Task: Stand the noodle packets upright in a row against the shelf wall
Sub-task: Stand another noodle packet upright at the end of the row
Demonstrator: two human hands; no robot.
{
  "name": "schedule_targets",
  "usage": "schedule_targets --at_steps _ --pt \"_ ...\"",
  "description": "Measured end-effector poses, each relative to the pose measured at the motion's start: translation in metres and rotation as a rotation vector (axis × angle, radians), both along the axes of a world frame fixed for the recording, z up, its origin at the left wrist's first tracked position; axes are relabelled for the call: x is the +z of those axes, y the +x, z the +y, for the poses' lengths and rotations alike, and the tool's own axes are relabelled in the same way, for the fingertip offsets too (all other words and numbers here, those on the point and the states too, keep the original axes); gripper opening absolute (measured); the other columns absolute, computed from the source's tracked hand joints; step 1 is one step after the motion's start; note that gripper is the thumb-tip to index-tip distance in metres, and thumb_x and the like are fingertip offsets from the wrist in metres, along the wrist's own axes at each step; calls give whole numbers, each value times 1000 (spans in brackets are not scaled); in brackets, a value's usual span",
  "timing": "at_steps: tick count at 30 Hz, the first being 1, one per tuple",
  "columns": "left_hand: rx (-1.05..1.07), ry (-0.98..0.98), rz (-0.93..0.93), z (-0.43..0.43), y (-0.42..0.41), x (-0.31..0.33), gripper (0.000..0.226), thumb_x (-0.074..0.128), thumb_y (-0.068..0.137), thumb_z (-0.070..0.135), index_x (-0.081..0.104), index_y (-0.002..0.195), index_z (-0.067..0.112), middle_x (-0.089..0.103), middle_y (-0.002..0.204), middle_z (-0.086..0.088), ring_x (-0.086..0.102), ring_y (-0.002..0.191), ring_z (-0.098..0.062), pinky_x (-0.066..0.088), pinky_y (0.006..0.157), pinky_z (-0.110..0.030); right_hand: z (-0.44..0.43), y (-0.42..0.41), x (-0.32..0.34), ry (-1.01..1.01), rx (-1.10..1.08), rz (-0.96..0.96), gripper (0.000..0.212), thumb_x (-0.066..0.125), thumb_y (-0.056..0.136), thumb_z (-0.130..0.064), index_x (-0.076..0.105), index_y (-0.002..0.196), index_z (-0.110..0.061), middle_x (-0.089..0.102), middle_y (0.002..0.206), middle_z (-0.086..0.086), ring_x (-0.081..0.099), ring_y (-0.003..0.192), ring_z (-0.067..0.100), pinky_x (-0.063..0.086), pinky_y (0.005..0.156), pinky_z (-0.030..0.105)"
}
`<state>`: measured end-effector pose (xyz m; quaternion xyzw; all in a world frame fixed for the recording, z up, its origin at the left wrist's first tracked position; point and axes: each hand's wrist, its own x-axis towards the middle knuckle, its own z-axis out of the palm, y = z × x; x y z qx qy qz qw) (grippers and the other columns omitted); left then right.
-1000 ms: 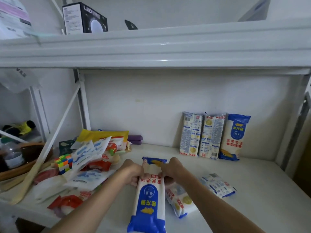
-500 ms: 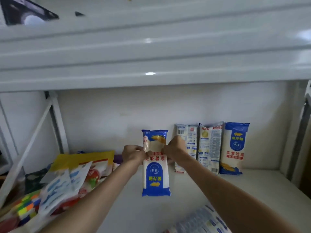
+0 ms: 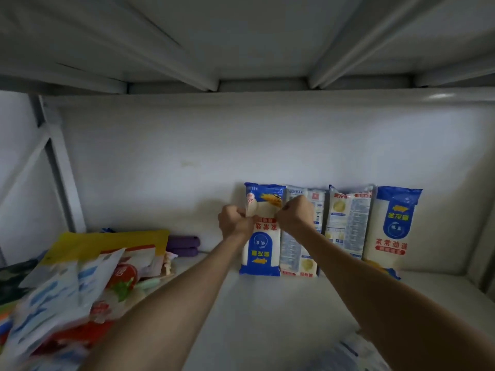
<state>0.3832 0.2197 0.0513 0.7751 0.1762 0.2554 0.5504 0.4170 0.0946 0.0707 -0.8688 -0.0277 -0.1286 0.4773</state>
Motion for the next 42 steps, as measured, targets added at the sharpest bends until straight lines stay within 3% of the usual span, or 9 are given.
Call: schedule_targets --at_steps 9,15,19,23,27,30,33,37,42 --pt "75 41 -102 -5 21 -21 10 77 79 8 72 85 2 67 81 -3 61 71 -17 45 51 -20 5 14 -12 -92 -32 -86 9 59 83 3 62 89 -3 62 80 7 63 70 19 59 60 31" --pt "-64 151 75 8 27 -16 13 77 81 12 73 90 3 72 92 -9 67 83 -23 54 70 -29 -5 16 -20 -172 -14 -65 9 63 83 -4 62 92 -2 64 84 9 57 63 15 37 41 19" --pt "-104 154 194 11 14 -22 20 77 81 16 65 93 5 69 98 -4 63 82 -18 51 66 -28 -24 10 -26 -190 -19 -37 7 70 82 -5 66 86 -1 68 79 11 69 67 21 60 55 30" --pt "-28 207 240 8 -11 -36 51 80 77 32 51 112 9 62 110 -5 63 99 -25 51 74 -34 -60 -6 -31 -291 7 77 13 74 81 -8 64 86 0 69 77 13 72 69 24 62 64 35" --pt "-14 248 262 -7 -39 -47 55 79 77 32 46 115 9 61 118 -7 64 104 -27 55 77 -39 -92 -23 -33 -380 -12 259 19 75 79 -10 59 87 -3 68 84 15 73 67 27 61 53 34" --pt "-151 222 282 -27 -63 -51 53 82 75 27 52 115 9 61 116 -1 61 106 -22 54 86 -36 -110 -42 -36 -465 18 367 16 72 80 -12 58 74 -6 69 71 11 68 56 21 51 40 24" --pt "-396 196 419 -55 -90 -53 45 82 76 29 57 109 9 61 114 -5 59 106 -23 53 89 -35 -123 -66 -46 -510 28 469 20 74 82 -16 58 77 -4 72 71 12 66 52 21 60 57 31" --pt "-621 241 660 -86 -121 -53 76 83 70 45 52 128 7 59 126 -9 59 107 -24 55 78 -31 -131 -107 -54 -573 12 519 33 77 80 -18 52 92 -2 64 71 12 58 53 20 56 61 33" --pt "-716 359 832 -101 -150 -55 90 80 65 59 51 133 7 63 125 -8 61 108 -25 52 91 -38 -142 -153 -58 -672 -76 504 42 73 82 -32 49 104 -6 52 80 4 55 71 19 50 64 30"
